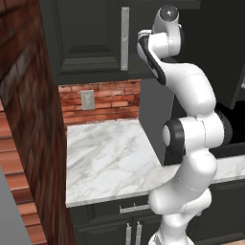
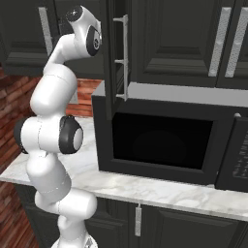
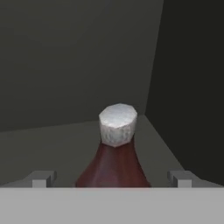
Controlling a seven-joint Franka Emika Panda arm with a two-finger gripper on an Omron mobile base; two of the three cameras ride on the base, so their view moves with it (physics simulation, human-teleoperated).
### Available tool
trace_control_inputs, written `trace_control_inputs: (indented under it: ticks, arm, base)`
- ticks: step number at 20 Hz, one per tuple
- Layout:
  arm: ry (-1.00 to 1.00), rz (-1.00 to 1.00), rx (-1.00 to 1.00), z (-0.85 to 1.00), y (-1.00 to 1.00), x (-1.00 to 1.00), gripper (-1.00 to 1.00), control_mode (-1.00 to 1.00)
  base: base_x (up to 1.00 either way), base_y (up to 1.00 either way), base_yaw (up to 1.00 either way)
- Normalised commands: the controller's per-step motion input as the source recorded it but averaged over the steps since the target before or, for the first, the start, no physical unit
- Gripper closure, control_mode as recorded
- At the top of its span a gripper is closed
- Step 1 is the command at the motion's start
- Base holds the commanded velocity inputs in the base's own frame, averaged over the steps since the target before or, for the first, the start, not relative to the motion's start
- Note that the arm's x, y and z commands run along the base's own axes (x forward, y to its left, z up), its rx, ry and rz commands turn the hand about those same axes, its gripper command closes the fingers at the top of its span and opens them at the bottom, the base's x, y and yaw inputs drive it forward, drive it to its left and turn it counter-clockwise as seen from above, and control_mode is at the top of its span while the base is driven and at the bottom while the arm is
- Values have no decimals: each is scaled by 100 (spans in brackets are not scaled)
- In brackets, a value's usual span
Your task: The dining table condiment station is running low on ketchup. Refill the condiment station by opening the cabinet and taking the ketchup from the cabinet and placing it on the dining table.
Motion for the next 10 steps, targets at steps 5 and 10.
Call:
trace_control_inputs:
  ticks: [5,10]
  arm:
    - [0,0,0,0,-4,5,-100,-100]
    - [0,0,0,-1,-1,11,-100,-100]
  base:
    - [0,0,0]
    - [0,0,0]
